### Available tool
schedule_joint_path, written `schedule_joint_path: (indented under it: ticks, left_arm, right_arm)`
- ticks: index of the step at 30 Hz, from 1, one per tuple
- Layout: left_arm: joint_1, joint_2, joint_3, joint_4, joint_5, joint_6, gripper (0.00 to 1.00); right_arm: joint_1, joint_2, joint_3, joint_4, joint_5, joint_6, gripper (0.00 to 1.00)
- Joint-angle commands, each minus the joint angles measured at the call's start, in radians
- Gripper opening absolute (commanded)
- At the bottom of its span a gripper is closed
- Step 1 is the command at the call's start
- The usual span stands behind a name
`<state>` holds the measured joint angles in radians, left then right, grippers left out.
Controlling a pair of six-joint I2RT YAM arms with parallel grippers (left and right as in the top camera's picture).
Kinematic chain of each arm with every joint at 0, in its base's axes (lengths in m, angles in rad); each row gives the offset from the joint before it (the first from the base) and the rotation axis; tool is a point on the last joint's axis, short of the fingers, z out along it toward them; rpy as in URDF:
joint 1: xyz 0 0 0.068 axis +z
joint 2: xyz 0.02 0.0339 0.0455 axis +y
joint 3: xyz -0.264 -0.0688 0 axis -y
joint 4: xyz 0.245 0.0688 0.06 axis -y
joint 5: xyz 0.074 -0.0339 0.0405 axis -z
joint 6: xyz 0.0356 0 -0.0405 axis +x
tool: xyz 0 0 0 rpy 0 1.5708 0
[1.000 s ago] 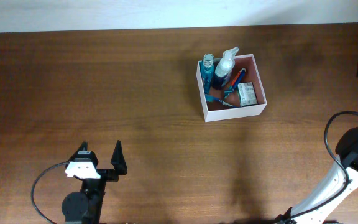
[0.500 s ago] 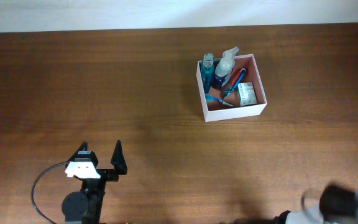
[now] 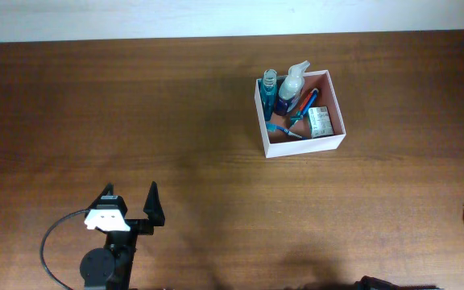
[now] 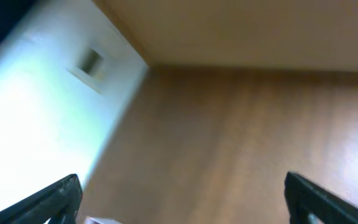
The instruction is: Pack container
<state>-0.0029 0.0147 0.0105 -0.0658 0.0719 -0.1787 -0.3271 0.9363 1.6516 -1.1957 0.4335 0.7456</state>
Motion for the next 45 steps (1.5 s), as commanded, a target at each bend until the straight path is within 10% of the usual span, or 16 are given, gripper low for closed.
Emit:
schedule_joint_path:
  ticks: [1,21,45]
  left_arm:
    - [0.006,-0.01,-0.002,-0.006,0.018,0.016,0.99]
    - [0.006,-0.01,-0.002,-0.006,0.018,0.016,1.0]
    - [0.006,-0.01,-0.002,-0.006,0.018,0.016,0.99]
  right_arm:
    - [0.045,-0.117,-0.089,0.124,-0.092,-0.342,0.99]
    - [0.289,-0.583,-0.622,0.74,-0.277,-0.566,0.99]
    - [0.302,-0.933,-1.201,0.943,-0.311,-0.496,0.99]
